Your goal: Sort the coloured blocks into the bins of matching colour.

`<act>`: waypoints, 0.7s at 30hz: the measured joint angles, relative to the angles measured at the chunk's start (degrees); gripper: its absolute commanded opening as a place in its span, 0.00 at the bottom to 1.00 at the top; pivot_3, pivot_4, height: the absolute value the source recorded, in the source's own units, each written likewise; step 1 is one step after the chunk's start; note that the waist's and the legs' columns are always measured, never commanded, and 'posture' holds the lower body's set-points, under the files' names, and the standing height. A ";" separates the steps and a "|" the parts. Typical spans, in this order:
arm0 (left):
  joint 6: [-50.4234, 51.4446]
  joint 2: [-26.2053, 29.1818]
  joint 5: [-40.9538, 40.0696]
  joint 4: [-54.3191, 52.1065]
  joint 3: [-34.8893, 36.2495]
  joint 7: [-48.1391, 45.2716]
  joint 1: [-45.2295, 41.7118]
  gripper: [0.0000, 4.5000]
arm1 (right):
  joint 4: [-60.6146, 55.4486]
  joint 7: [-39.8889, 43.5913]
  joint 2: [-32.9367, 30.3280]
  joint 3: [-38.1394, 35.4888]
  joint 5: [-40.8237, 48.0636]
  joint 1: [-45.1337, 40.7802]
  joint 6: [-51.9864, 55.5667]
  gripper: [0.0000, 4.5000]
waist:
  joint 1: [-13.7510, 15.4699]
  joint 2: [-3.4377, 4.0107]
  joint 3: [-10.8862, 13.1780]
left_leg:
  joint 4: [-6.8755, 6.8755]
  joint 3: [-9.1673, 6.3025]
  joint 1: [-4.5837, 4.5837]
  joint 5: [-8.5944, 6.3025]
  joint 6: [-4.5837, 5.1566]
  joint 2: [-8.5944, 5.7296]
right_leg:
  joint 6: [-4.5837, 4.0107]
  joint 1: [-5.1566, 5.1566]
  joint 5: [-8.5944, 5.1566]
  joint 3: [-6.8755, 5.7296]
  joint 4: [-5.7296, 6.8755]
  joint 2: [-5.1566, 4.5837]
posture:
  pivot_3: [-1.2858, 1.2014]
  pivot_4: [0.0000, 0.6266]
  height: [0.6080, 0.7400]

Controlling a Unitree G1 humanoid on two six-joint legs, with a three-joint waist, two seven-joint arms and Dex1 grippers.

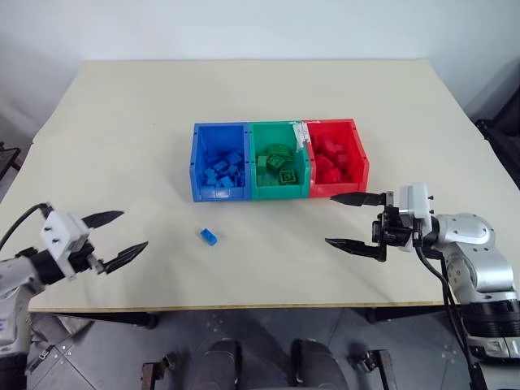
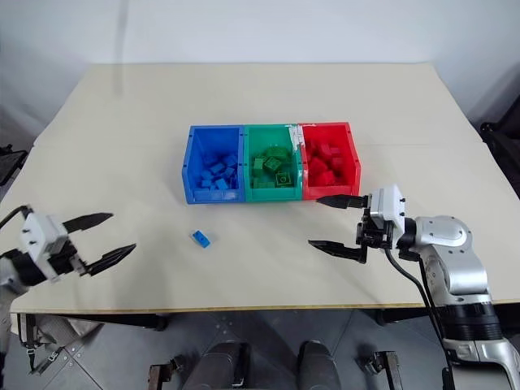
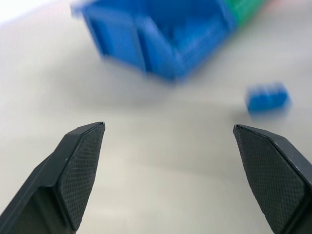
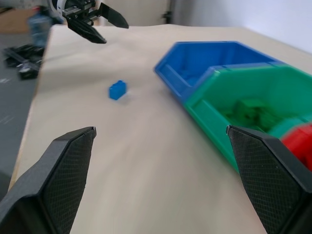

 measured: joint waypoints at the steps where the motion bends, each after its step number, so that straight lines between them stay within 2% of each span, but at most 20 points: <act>1: -0.51 0.06 0.00 0.13 0.90 -0.59 0.65 1.00 | 0.83 0.76 0.02 0.54 -0.15 -0.25 -0.10 1.00 | 0.49 0.00 0.00 | 0.00 -0.04 -0.01 -0.01 -0.02 0.01 | -0.03 -0.01 -0.01 -0.04 0.00 0.00 | 0.52 0.24 1.00; 4: 1.35 1.58 -1.20 -5.41 1.48 -1.57 5.36 1.00 | 3.42 4.84 0.53 2.96 -1.00 -1.59 -1.50 1.00 | 0.31 0.00 0.00 | -0.07 0.01 0.02 -0.06 -0.05 0.05 | -0.11 -0.02 0.03 -0.01 -0.03 0.01 | 0.52 0.24 1.00; 8: 5.49 1.59 -1.46 -12.83 -4.70 -2.23 6.86 1.00 | 4.40 5.95 0.45 3.26 -2.00 -1.60 -2.60 1.00 | 0.37 0.01 0.01 | -0.08 0.00 0.01 -0.07 -0.07 0.08 | -0.11 -0.04 0.03 -0.03 -0.04 0.04 | 0.52 0.24 1.00; 13: 7.71 0.38 1.02 -14.72 -14.09 0.51 -2.59 1.00 | 3.53 6.43 -1.95 1.50 -2.14 2.38 -2.53 1.00 | 1.00 0.01 0.00 | -0.03 0.05 0.01 -0.07 -0.07 0.05 | -0.11 -0.02 0.03 -0.04 0.05 0.08 | 0.52 0.24 1.00; 17: 6.01 0.41 3.29 -8.92 -19.71 -1.87 -14.26 1.00 | 1.22 6.16 -3.54 0.15 -2.04 6.50 -1.89 1.00 | 0.87 0.01 0.00 | 0.01 0.12 0.01 -0.05 -0.06 0.04 | -0.10 -0.02 0.04 -0.08 0.25 0.14 | 0.52 0.24 1.00; 21: 2.96 0.31 6.33 -1.38 -26.50 -6.55 -20.73 1.00 | -1.01 5.12 -4.52 -1.62 -1.98 9.41 -1.01 1.00 | 0.23 0.03 -0.01 | -0.05 0.27 0.02 -0.06 -0.06 0.01 | -0.10 -0.05 0.04 -0.09 0.20 0.22 | 0.52 0.24 1.00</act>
